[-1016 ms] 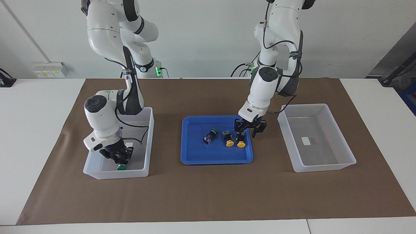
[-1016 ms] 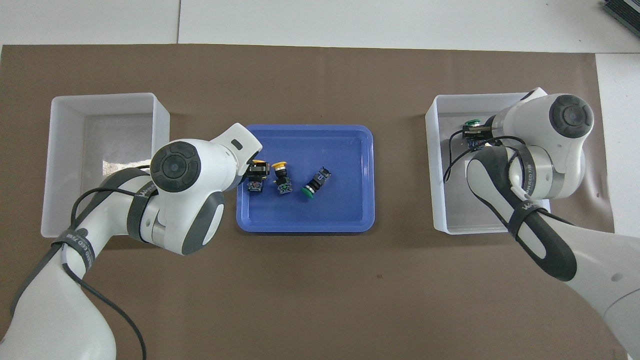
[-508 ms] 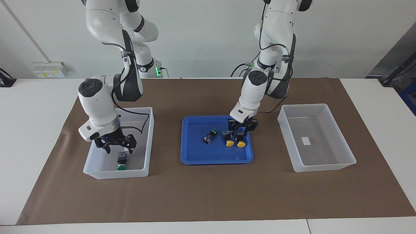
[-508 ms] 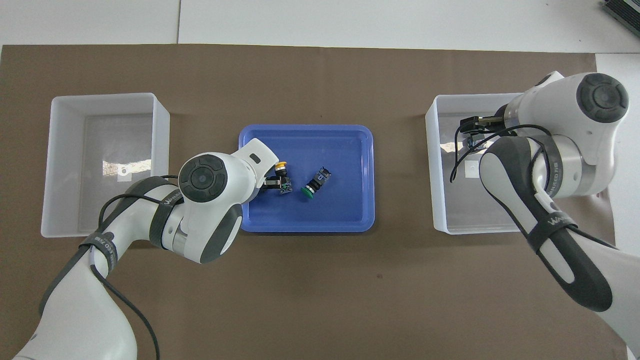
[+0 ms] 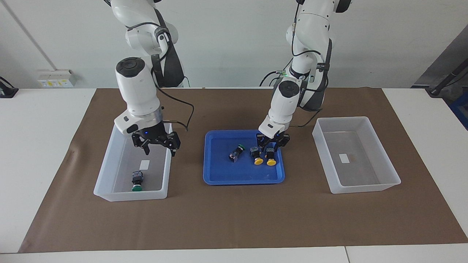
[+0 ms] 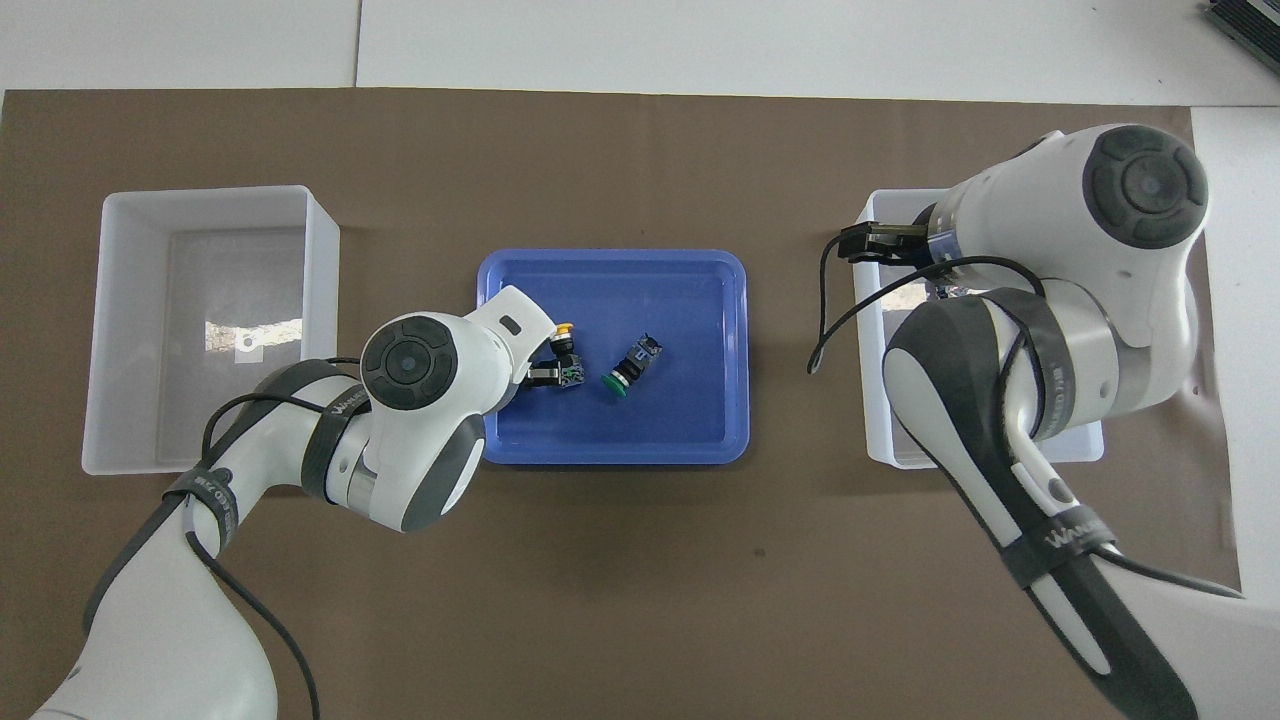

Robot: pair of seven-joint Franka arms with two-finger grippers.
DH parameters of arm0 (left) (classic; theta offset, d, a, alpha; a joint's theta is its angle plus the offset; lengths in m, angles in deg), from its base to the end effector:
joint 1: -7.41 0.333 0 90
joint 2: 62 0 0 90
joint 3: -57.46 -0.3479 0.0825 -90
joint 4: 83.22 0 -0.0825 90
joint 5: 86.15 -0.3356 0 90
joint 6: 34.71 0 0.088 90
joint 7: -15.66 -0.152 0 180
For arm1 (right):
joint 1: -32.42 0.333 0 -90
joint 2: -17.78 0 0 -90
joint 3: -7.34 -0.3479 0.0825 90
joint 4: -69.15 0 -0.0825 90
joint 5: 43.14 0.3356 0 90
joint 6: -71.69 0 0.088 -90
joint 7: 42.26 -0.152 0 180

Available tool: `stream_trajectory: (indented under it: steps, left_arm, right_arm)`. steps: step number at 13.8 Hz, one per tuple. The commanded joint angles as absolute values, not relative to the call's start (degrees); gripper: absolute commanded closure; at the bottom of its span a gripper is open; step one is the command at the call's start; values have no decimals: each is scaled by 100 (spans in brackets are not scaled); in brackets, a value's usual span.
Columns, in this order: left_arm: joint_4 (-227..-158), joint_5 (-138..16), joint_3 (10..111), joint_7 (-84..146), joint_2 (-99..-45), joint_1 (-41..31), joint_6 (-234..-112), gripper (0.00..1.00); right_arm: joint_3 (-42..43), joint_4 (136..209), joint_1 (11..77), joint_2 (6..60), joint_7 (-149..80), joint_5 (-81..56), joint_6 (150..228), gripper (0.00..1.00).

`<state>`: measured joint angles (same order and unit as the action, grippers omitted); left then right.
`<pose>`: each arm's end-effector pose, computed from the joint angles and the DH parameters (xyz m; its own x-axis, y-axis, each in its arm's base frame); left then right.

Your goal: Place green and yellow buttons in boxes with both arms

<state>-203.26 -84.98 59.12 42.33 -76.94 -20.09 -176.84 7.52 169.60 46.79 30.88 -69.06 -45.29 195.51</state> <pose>0.4990 -0.2783 0.3292 0.9946 -0.0227 0.1013 -0.0304 -0.9967 0.0754 0.5955 0.1477 0.4609 0.9638 -0.2016 0.1746 -0.1960 -0.9794 -0.0489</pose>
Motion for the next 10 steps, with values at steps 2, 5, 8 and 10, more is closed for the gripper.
stream_trajectory:
  steps: [2, 5, 8, 10]
  left_arm:
    - [-20399, -8607, 5825, 4510, -7642, -2098, -17762, 100]
    - [-20259, -8607, 5790, 4493, -7476, -2020, -17701, 100]
    - [-19960, -8615, 5754, 4432, -7150, -1652, -17211, 100]
    - [-19662, -8624, 5763, 4283, -7027, -1283, -16832, 100]
  right_arm:
    - [716, 16935, 5227, 3412, -8634, -4315, 19842, 0]
    - [716, 16961, 5658, 3720, -9611, -3656, 20246, 0]
    - [716, 16979, 6062, 4001, -10122, -3461, 20519, 0]
    - [716, 16979, 6238, 4273, -10360, -3453, 20800, 0]
